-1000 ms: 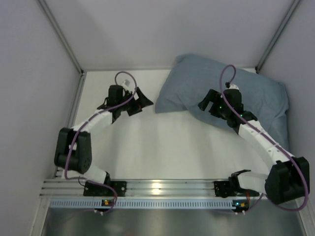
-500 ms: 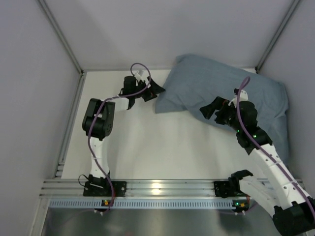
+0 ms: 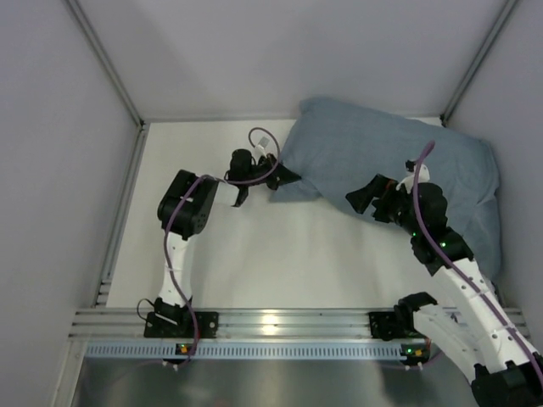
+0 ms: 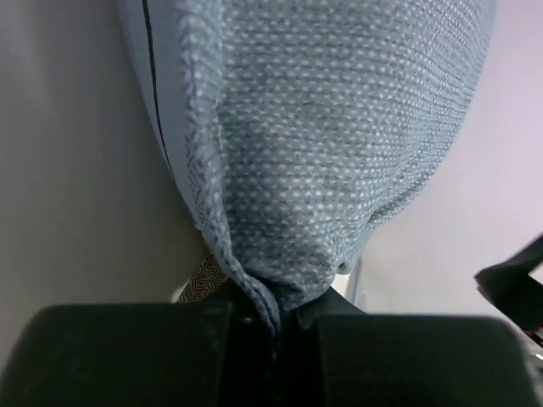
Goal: Remove the pillowcase from the pillow
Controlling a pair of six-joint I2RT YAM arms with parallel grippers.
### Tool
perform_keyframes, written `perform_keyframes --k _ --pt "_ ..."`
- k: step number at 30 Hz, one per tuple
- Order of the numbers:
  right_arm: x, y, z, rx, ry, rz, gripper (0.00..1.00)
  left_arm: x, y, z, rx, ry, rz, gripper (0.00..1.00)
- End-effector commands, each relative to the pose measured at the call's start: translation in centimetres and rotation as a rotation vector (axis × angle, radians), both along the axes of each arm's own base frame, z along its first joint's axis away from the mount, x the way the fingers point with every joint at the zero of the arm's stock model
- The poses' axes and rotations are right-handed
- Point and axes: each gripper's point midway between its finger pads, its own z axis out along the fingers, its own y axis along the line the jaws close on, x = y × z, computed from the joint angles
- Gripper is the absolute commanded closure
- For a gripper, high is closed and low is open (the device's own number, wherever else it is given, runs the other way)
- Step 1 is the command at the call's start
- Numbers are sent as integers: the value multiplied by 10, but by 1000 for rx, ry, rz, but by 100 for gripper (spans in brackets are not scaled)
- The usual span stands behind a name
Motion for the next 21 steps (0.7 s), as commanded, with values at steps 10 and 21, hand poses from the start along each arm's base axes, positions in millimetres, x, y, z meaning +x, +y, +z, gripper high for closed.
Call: perform_keyframes --k 10,21 --pt "-18 3 -33 -7 118 27 0 -63 200 36 560 98 594 100" --pt "-25 -10 -63 -81 197 -9 0 -138 339 63 672 198 855 100"
